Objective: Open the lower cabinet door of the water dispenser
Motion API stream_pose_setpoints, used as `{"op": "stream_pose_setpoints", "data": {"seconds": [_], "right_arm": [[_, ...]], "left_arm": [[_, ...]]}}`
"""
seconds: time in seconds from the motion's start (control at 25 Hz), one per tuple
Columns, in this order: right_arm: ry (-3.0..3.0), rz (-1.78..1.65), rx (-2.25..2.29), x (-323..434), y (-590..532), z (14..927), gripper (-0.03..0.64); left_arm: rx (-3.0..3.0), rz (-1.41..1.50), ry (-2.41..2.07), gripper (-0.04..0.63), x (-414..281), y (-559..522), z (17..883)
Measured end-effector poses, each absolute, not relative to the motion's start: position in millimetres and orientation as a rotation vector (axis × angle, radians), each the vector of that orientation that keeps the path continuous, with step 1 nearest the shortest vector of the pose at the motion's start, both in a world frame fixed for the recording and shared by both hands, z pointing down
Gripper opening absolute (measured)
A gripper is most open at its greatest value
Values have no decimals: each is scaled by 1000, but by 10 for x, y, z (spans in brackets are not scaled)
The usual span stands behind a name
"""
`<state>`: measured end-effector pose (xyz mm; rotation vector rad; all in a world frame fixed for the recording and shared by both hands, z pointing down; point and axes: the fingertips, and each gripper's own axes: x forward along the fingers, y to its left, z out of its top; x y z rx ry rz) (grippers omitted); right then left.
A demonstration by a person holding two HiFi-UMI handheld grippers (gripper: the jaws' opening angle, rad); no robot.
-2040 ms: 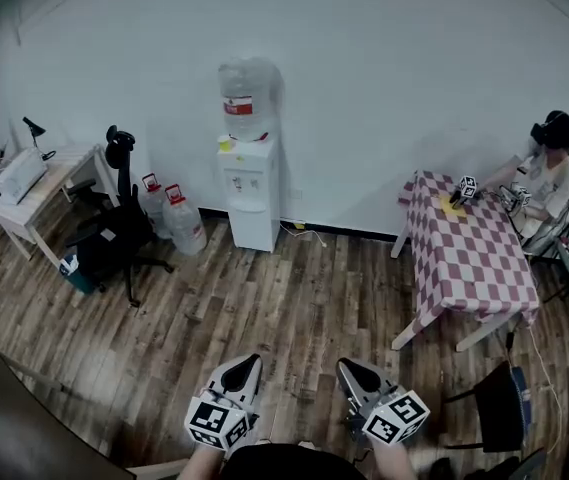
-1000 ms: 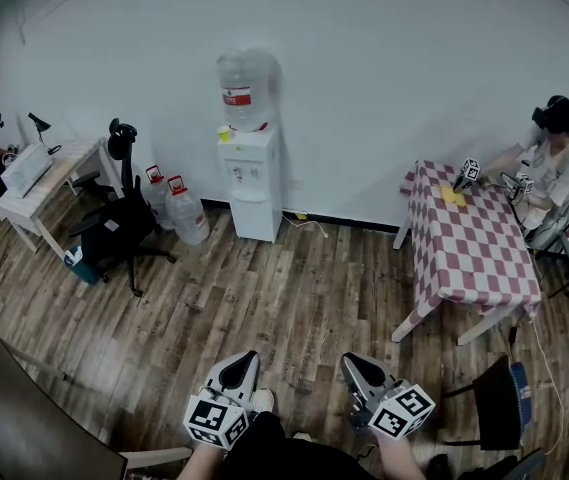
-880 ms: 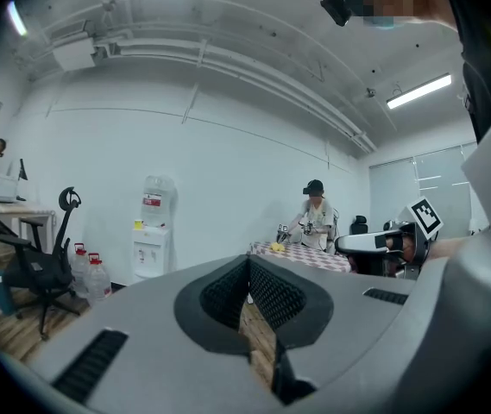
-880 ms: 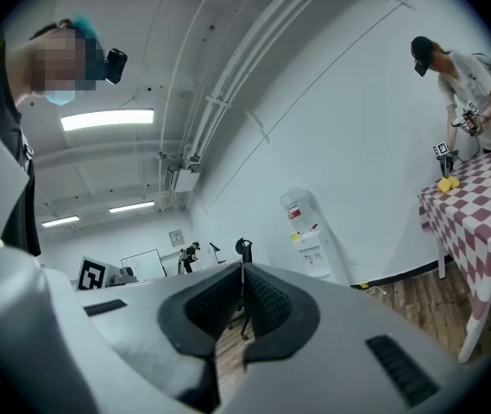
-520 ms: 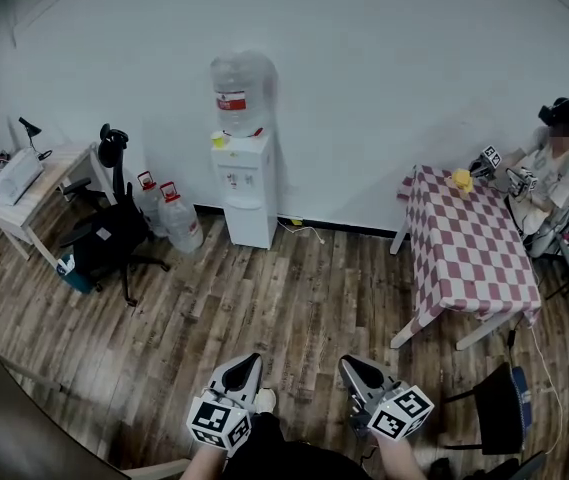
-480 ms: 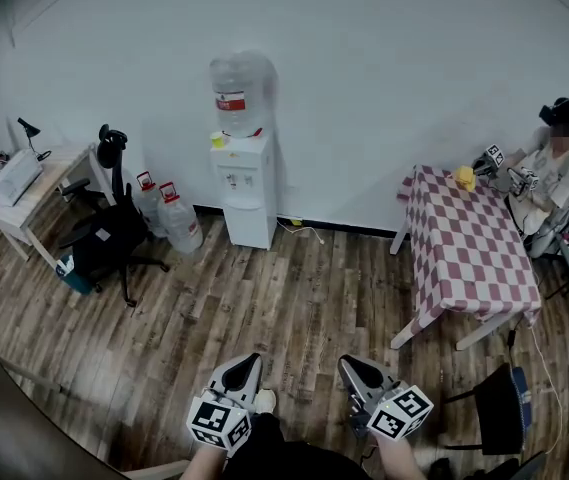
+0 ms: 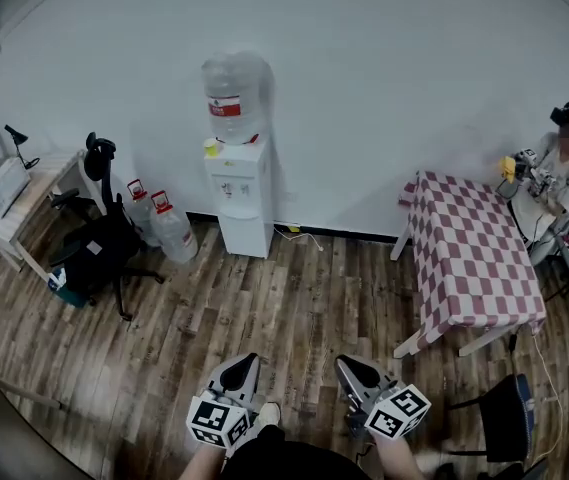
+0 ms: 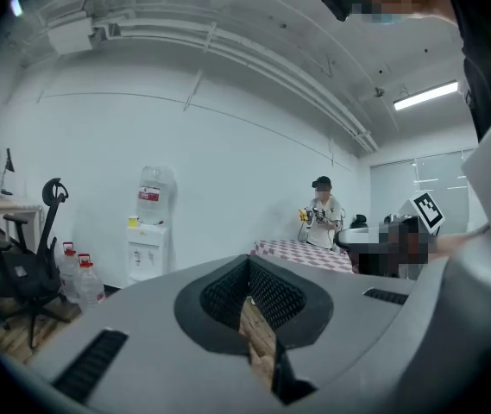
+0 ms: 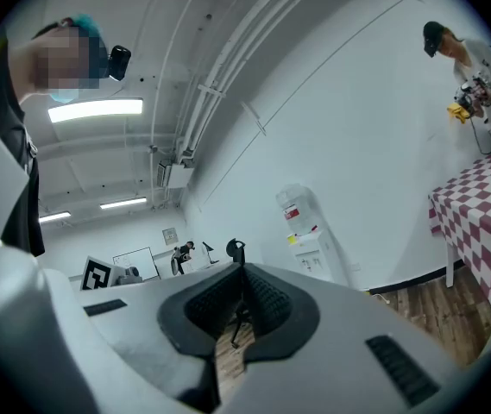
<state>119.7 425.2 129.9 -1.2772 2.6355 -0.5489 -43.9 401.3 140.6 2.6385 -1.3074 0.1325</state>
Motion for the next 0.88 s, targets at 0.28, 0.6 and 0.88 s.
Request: {"op": "stream_pose_setpoints", "data": {"seconds": [0.28,0.6,0.88], "right_arm": [[2624,-529,-1311,972,3713,1204,25],[2611,-541,-1351,691,3178,1253,25],[2623,-540,-1354,403,2857,1264,23]], "left_arm": [[2670,126,-1230,14,-572,3407,1359],[2682,89,-1161,14,-813,2872,1376],[2682,91,-1142,14,-1092,2554,1459]]}}
